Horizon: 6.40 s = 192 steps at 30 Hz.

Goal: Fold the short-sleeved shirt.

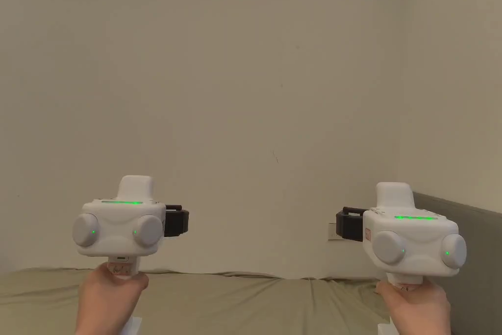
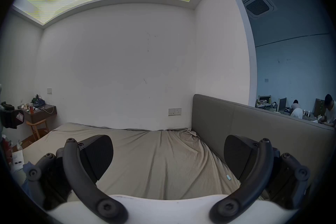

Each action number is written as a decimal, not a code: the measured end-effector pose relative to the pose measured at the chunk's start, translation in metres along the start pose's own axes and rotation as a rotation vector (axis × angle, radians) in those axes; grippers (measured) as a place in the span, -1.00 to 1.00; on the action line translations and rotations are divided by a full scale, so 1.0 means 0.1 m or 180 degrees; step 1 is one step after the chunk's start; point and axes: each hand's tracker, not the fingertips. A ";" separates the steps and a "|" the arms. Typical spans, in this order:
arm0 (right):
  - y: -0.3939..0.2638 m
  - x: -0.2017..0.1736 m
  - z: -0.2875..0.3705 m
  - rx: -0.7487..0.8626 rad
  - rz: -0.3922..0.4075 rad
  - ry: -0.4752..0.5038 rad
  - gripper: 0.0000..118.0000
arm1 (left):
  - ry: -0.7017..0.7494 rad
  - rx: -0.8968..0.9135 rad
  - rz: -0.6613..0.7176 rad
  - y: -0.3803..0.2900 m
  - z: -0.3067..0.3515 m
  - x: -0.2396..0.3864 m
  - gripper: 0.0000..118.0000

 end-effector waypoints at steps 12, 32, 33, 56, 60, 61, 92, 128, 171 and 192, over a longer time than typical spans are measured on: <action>-0.02 -0.01 -0.09 -0.0079 -0.0062 -0.0013 1.00 | 0.0073 -0.0002 0.0011 0.01 -0.05 -0.11 1.00; 0.06 -0.09 -0.05 0.0032 0.0082 0.0070 1.00 | 0.0020 0.0054 -0.0026 0.08 -0.04 -0.07 1.00; 0.06 -0.09 -0.05 0.0035 0.0077 0.0067 1.00 | 0.0012 0.0067 -0.0005 0.08 -0.03 -0.07 1.00; -0.10 -0.10 -0.12 -0.0048 0.0138 0.0070 1.00 | 0.0049 0.0015 0.0090 -0.02 -0.12 -0.12 1.00; -0.13 -0.11 -0.14 -0.0081 0.0143 0.0099 1.00 | 0.0080 -0.0026 -0.0033 -0.05 -0.16 -0.07 1.00; -0.14 -0.11 -0.15 -0.0099 0.0141 0.0093 1.00 | 0.0093 -0.0048 -0.0063 -0.05 -0.17 -0.05 1.00; -0.59 -2.64 0.16 -0.0313 0.0069 0.1895 -0.95 | 0.1277 -0.0366 -0.0140 -0.36 0.83 -2.29 -1.00; -2.55 -4.10 -0.65 -0.1317 0.0920 0.2867 -0.95 | 0.0500 -0.2925 0.0135 -4.25 -1.02 -2.70 0.46; -1.94 1.12 0.65 -0.0759 0.0009 0.0920 -0.95 | -0.3751 -0.2088 -0.0402 -2.93 -0.15 3.04 -0.95; -2.11 1.20 1.00 -0.0888 -0.0196 0.0912 -0.95 | -0.2877 -0.1892 -0.0283 -2.78 0.43 1.25 -1.00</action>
